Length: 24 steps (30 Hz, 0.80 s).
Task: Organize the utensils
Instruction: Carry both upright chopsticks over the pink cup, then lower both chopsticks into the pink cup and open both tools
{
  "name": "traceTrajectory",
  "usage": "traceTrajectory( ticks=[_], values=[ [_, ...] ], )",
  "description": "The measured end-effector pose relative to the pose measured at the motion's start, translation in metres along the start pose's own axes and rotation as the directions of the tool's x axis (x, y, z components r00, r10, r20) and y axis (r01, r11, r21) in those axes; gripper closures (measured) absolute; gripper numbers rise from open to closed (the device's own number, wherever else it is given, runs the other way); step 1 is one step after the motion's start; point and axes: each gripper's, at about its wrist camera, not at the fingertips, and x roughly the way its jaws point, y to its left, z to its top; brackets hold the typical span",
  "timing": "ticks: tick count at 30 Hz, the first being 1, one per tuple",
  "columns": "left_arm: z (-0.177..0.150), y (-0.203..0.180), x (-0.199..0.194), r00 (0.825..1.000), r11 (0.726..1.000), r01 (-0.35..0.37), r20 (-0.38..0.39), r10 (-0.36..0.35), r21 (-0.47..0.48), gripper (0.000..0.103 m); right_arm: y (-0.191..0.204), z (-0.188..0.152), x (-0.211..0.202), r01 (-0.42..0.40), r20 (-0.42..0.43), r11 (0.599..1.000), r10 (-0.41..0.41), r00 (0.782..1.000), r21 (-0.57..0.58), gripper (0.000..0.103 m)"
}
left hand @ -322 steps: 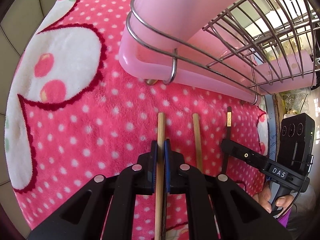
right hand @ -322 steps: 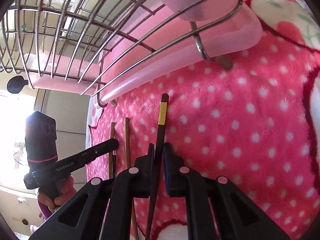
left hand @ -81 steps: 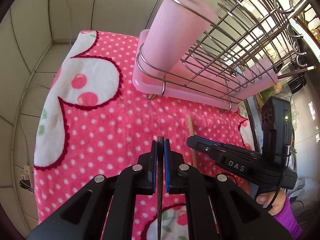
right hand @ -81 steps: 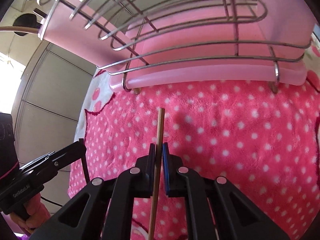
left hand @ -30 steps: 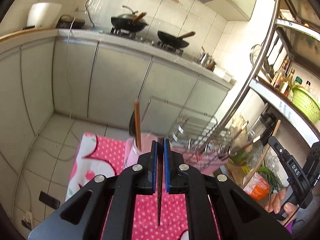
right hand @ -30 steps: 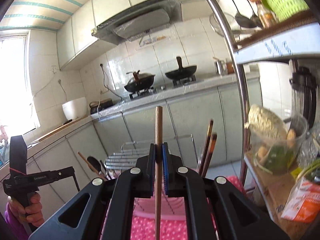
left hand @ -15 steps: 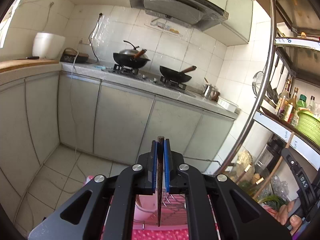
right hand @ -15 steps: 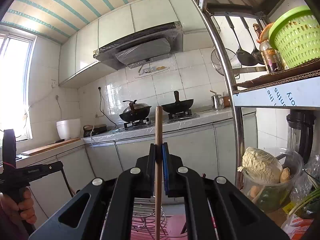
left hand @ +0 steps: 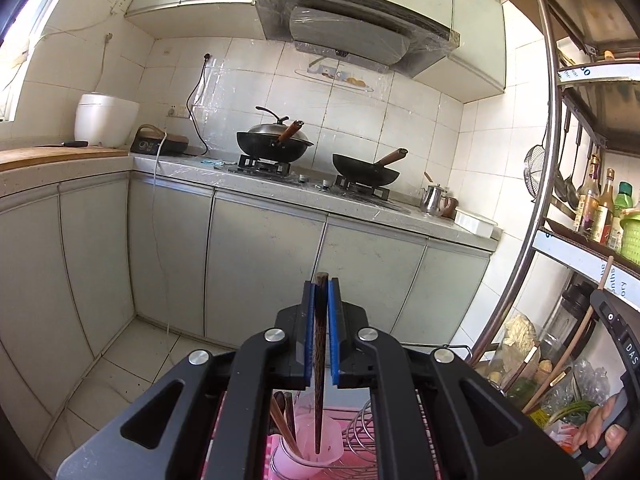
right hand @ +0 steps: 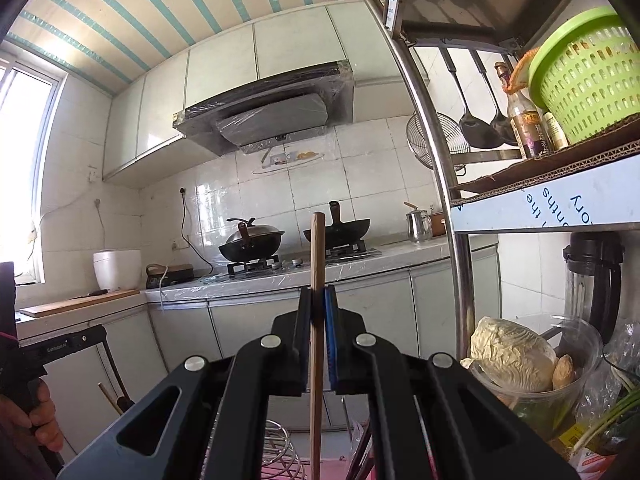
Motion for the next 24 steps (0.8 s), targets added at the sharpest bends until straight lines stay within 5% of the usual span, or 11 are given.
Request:
traceTrajectory(
  ticks=[24],
  values=[
    [-0.035, -0.002, 0.010, 0.999, 0.999, 0.026, -0.023, -0.025, 0.030, 0.097, -0.001, -0.029, 0.012, 0.025, -0.013, 0.999, -0.026, 1.000, -0.032, 0.097]
  ],
)
